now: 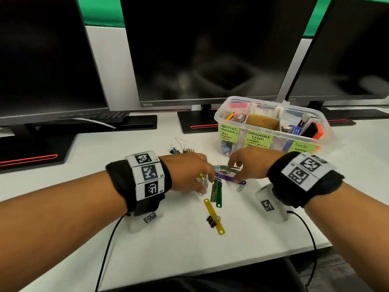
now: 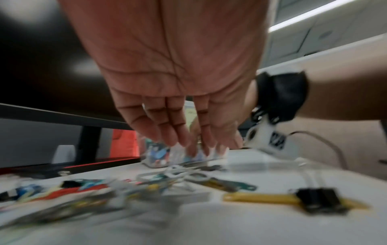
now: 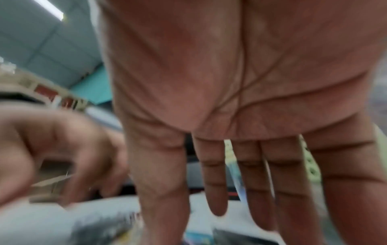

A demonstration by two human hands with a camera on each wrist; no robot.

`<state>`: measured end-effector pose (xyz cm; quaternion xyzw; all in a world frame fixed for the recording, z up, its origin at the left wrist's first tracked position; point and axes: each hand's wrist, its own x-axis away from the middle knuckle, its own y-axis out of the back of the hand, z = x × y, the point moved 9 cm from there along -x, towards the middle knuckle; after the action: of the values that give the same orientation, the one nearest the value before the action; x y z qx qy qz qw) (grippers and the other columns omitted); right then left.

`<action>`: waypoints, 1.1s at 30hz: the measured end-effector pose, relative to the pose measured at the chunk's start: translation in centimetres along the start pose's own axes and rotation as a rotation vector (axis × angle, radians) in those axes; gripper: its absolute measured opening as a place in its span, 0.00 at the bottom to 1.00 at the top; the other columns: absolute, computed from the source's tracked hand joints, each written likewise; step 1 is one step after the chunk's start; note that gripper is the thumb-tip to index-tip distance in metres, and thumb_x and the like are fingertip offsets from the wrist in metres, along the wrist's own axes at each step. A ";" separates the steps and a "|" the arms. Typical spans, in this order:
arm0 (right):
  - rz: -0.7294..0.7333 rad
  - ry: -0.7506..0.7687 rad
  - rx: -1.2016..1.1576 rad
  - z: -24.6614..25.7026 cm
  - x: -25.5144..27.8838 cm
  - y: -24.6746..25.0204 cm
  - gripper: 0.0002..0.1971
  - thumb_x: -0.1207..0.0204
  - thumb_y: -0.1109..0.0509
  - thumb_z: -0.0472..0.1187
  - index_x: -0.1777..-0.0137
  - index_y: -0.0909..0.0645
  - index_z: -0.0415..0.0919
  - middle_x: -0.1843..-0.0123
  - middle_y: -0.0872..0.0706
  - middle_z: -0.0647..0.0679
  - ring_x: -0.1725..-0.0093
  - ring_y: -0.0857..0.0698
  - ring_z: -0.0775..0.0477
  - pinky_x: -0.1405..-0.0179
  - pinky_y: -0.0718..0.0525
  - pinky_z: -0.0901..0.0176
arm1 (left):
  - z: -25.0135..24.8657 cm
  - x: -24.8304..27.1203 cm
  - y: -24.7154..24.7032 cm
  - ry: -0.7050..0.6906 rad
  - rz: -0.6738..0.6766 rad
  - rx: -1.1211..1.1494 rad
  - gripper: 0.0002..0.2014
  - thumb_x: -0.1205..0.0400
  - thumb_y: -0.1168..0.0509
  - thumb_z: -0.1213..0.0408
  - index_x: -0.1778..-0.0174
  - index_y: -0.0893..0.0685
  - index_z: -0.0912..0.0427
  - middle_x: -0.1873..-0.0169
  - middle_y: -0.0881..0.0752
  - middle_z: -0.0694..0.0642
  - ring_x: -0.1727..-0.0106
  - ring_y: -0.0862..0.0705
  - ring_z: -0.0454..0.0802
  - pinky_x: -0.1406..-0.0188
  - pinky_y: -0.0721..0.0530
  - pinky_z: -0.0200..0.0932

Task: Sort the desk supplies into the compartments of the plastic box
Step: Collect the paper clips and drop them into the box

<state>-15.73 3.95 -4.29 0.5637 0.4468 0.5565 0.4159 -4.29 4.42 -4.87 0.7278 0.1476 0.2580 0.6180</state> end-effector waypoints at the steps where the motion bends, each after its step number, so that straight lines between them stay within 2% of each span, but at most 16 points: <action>1: 0.031 -0.018 0.026 -0.2 -0.5 -0.7 0.28 0.31 0.23 0.53 0.31 0.24 0.50 0.34 0.18 0.49 0.37 0.20 0.46 0.41 0.23 0.56 | -1.5 0.3 0.1 -0.061 0.011 0.039 0.18 0.22 0.31 0.52 0.36 0.21 0.43 0.43 0.22 0.46 0.40 0.23 0.46 0.41 0.22 0.42; 3: 0.071 -0.026 0.058 -0.2 -1.3 -1.4 0.35 0.32 0.23 0.53 0.26 0.29 0.47 0.30 0.21 0.47 0.35 0.20 0.45 0.44 0.22 0.59 | -4.1 0.7 -0.4 -0.161 0.063 0.073 0.19 0.23 0.30 0.54 0.36 0.20 0.44 0.45 0.23 0.46 0.44 0.23 0.43 0.44 0.22 0.41; 5: 0.117 -0.037 0.054 0.2 -1.8 -1.6 0.36 0.31 0.23 0.52 0.25 0.30 0.42 0.30 0.21 0.45 0.46 0.17 0.45 0.65 0.23 0.70 | -5.9 0.9 -1.6 -0.226 0.130 0.041 0.21 0.24 0.28 0.54 0.35 0.20 0.46 0.42 0.22 0.49 0.40 0.23 0.47 0.42 0.22 0.43; 7: 0.137 -0.030 0.030 1.0 -2.2 -1.5 0.30 0.28 0.24 0.50 0.29 0.25 0.38 0.35 0.17 0.42 0.57 0.14 0.45 0.82 0.29 0.74 | -6.6 0.9 -3.0 -0.239 0.184 -0.010 0.21 0.24 0.28 0.55 0.34 0.20 0.47 0.39 0.23 0.51 0.36 0.24 0.49 0.43 0.23 0.43; 8: 0.131 -0.016 0.034 1.5 -2.4 -1.3 0.28 0.28 0.24 0.49 0.31 0.23 0.36 0.36 0.15 0.41 0.55 0.13 0.44 0.82 0.28 0.74 | -6.6 0.8 -3.5 -0.236 0.199 -0.030 0.20 0.24 0.29 0.56 0.35 0.20 0.48 0.39 0.23 0.51 0.35 0.24 0.50 0.45 0.24 0.42; 10: 0.098 0.025 0.083 2.6 -2.9 -1.0 0.23 0.26 0.25 0.47 0.35 0.19 0.34 0.38 0.14 0.40 0.48 0.13 0.41 0.69 0.23 0.66 | -6.3 0.4 -3.8 -0.230 0.199 -0.040 0.17 0.23 0.29 0.59 0.38 0.19 0.51 0.40 0.22 0.52 0.37 0.23 0.50 0.50 0.26 0.41; 11: 0.085 0.048 0.118 3.2 -3.2 -1.1 0.21 0.26 0.26 0.46 0.38 0.18 0.33 0.40 0.14 0.39 0.50 0.15 0.41 0.63 0.24 0.61 | -6.1 0.2 -3.8 -0.225 0.189 -0.036 0.15 0.23 0.30 0.60 0.40 0.18 0.52 0.41 0.22 0.53 0.38 0.23 0.51 0.51 0.25 0.42; 14: 0.051 0.107 0.168 4.6 -3.8 -1.3 0.13 0.26 0.27 0.44 0.51 0.18 0.34 0.49 0.15 0.40 0.56 0.21 0.44 0.59 0.25 0.59 | -4.7 -0.3 -3.3 -0.188 0.155 -0.031 0.12 0.22 0.30 0.61 0.43 0.16 0.54 0.44 0.20 0.53 0.41 0.21 0.51 0.54 0.25 0.42; 15: 0.039 0.121 0.169 4.9 -3.9 -1.3 0.11 0.26 0.27 0.43 0.52 0.17 0.34 0.50 0.15 0.40 0.55 0.20 0.44 0.58 0.24 0.58 | -4.1 -0.5 -3.2 -0.164 0.149 -0.036 0.11 0.22 0.30 0.62 0.44 0.16 0.55 0.44 0.19 0.54 0.42 0.21 0.51 0.56 0.27 0.41; 17: -0.001 0.119 0.118 4.7 -4.1 -0.7 0.13 0.25 0.28 0.41 0.45 0.16 0.34 0.44 0.14 0.39 0.49 0.17 0.41 0.54 0.23 0.58 | -2.6 -0.6 -3.1 -0.115 0.140 -0.040 0.10 0.22 0.31 0.62 0.45 0.17 0.55 0.45 0.18 0.53 0.43 0.20 0.52 0.54 0.24 0.42; 19: -0.060 0.085 0.006 3.9 -3.9 0.4 0.14 0.25 0.28 0.41 0.42 0.17 0.36 0.42 0.15 0.40 0.48 0.18 0.41 0.55 0.26 0.60 | -1.3 -0.6 -2.9 -0.067 0.132 -0.024 0.09 0.22 0.31 0.62 0.47 0.18 0.54 0.44 0.17 0.51 0.42 0.20 0.51 0.47 0.20 0.44; 23: -0.119 0.020 -0.199 2.2 -3.7 1.5 0.13 0.27 0.26 0.40 0.44 0.17 0.37 0.50 0.18 0.44 0.53 0.24 0.46 0.57 0.28 0.60 | 0.9 -0.6 -1.2 0.043 0.039 0.075 0.09 0.21 0.37 0.66 0.47 0.18 0.51 0.48 0.16 0.45 0.49 0.19 0.47 0.53 0.24 0.37; 26: -0.073 -0.016 -0.349 1.4 -3.7 0.8 0.14 0.28 0.27 0.34 0.43 0.19 0.40 0.53 0.17 0.45 0.56 0.20 0.45 0.62 0.20 0.56 | 2.1 -0.7 0.4 0.115 -0.031 0.180 0.12 0.19 0.40 0.65 0.42 0.18 0.49 0.49 0.15 0.50 0.54 0.23 0.46 0.51 0.23 0.40; 28: -0.017 -0.036 -0.521 1.0 -3.7 0.2 0.11 0.26 0.31 0.29 0.46 0.22 0.40 0.59 0.14 0.42 0.65 0.17 0.45 0.62 0.15 0.55 | 3.2 -0.9 1.1 0.174 -0.077 0.249 0.12 0.17 0.41 0.64 0.41 0.18 0.48 0.51 0.16 0.50 0.54 0.22 0.46 0.49 0.22 0.40; 30: 0.045 -0.055 -0.677 0.7 -3.6 -0.4 0.09 0.23 0.36 0.25 0.48 0.25 0.38 0.64 0.16 0.41 0.69 0.16 0.47 0.65 0.14 0.57 | 4.3 -1.0 1.4 0.224 -0.122 0.309 0.11 0.16 0.41 0.63 0.42 0.18 0.47 0.55 0.18 0.47 0.54 0.22 0.46 0.53 0.23 0.38; 33: 0.068 -0.050 -0.750 0.6 -3.4 -0.6 0.08 0.20 0.39 0.26 0.52 0.26 0.39 0.62 0.16 0.41 0.68 0.15 0.47 0.67 0.15 0.58 | 5.7 -1.2 1.3 0.288 -0.154 0.355 0.12 0.16 0.42 0.65 0.43 0.16 0.48 0.55 0.21 0.46 0.55 0.23 0.45 0.60 0.26 0.33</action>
<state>-15.05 0.88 -5.78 0.4003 0.1827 0.6811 0.5852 -2.29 -1.15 -4.38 0.7674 0.3325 0.2812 0.4707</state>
